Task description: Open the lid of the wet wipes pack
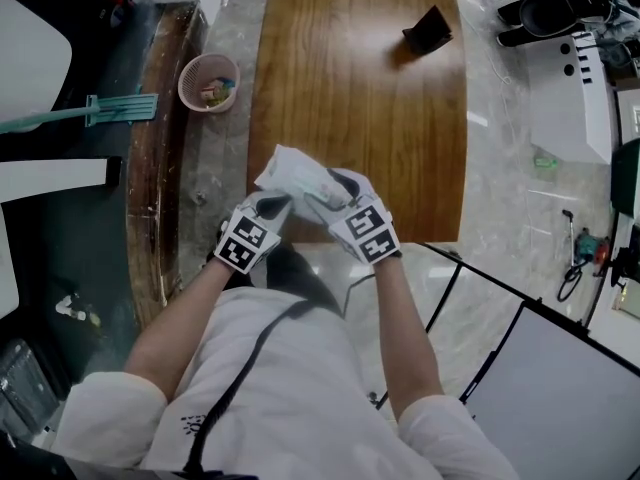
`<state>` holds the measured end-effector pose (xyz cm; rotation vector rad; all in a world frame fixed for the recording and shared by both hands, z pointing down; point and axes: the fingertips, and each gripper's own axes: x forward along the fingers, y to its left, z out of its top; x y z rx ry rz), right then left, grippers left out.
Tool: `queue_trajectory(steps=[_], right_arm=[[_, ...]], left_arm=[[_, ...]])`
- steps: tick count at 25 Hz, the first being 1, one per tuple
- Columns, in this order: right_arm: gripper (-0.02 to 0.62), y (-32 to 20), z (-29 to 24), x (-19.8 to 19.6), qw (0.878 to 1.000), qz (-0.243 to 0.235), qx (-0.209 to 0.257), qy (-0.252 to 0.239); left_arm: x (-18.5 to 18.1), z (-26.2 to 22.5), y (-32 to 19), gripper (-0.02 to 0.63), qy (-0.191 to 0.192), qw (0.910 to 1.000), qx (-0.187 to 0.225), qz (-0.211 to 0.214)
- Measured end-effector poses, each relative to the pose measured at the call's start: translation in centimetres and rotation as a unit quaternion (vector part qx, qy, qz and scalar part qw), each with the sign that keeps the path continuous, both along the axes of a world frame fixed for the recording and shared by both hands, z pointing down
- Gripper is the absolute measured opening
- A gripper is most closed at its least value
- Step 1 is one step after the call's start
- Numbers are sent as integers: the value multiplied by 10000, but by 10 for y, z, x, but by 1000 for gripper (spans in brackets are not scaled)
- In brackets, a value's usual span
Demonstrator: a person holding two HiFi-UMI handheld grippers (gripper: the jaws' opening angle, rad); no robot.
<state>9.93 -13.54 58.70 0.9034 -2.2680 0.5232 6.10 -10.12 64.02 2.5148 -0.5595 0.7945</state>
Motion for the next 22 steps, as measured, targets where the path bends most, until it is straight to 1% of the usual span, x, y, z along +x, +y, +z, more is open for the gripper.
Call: queue_trajectory(steps=[4, 8, 11, 13, 14, 17, 22], right_arm=[[259, -7, -7, 7, 9998, 140, 131, -40], [235, -14, -14, 13, 9992, 286, 264, -100], [214, -19, -16, 20, 9986, 374, 365, -14], [192, -22, -17, 25, 9978, 471, 466, -15], [190, -24, -17, 28, 9974, 531, 490, -25], [181, -25, -12, 37, 9964, 718, 447, -91], [172, -27, -2, 52, 9933, 1070, 331, -289]], left_arm=[[0, -5, -1, 5, 30, 10000, 31, 20], [5, -22, -6, 5, 245, 9996, 164, -56], [11, -37, -13, 5, 403, 9986, 327, -87], [11, -39, -13, 5, 420, 9985, 333, -85], [11, -40, -12, 5, 410, 9986, 318, -91], [12, -48, -16, 5, 466, 9981, 394, -128], [9, -51, -16, 5, 440, 9980, 430, -155]])
